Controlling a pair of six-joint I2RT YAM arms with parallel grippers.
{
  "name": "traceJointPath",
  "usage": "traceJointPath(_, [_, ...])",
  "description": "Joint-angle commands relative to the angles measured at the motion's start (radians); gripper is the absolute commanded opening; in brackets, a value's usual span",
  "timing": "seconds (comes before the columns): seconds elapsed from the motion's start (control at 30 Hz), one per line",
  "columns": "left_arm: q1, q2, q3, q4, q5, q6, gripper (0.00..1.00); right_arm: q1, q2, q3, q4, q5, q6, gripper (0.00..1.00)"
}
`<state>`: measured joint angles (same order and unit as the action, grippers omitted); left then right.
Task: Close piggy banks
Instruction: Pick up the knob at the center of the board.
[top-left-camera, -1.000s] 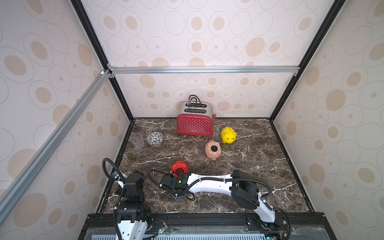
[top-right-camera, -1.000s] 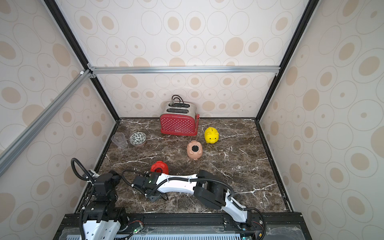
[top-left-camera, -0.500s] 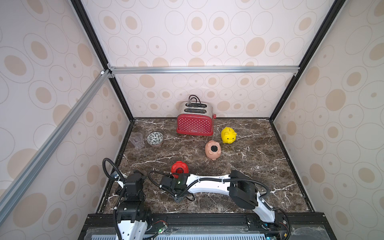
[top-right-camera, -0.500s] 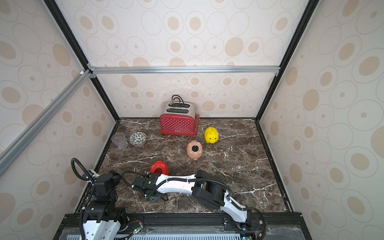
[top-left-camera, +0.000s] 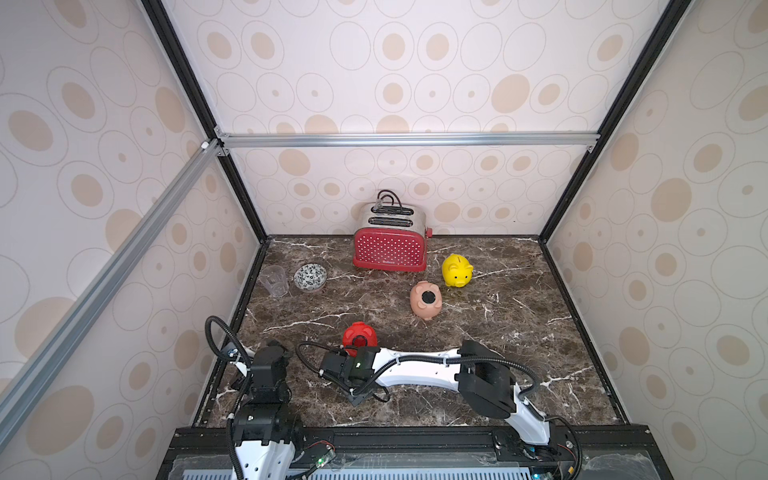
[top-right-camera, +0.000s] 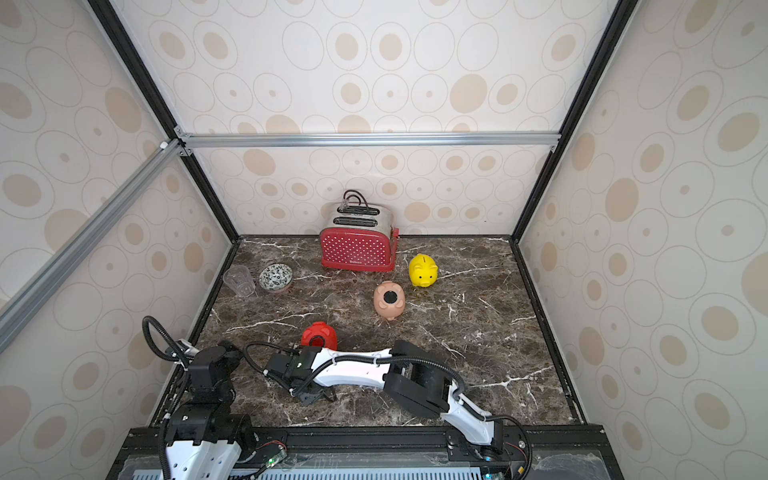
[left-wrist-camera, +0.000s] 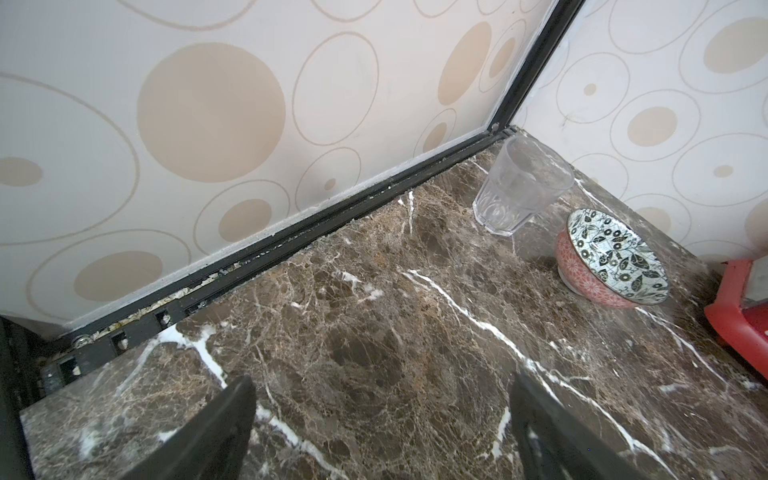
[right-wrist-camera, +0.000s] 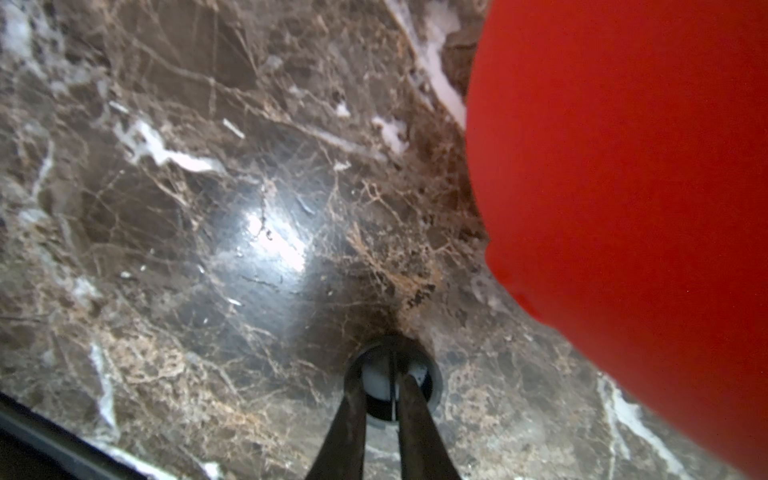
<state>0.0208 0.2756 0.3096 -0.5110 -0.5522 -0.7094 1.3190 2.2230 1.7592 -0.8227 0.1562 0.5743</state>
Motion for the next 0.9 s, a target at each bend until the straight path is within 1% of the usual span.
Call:
traceJointPath(0.0, [0.004, -0.01, 0.0, -0.021, -0.023, -0.006, 0.95, -0.007, -0.024, -0.009, -0.02, -0.004, 0.001, 0.18])
traceJointPath(0.43, [0.003, -0.012, -0.001, -0.021, -0.023, -0.006, 0.95, -0.009, -0.015, -0.001, -0.057, 0.061, 0.012, 0.18])
traceJointPath(0.87, [0.003, -0.01, -0.001, -0.019, -0.022, -0.007, 0.96, -0.014, 0.031, 0.008, -0.05, 0.026, 0.007, 0.17])
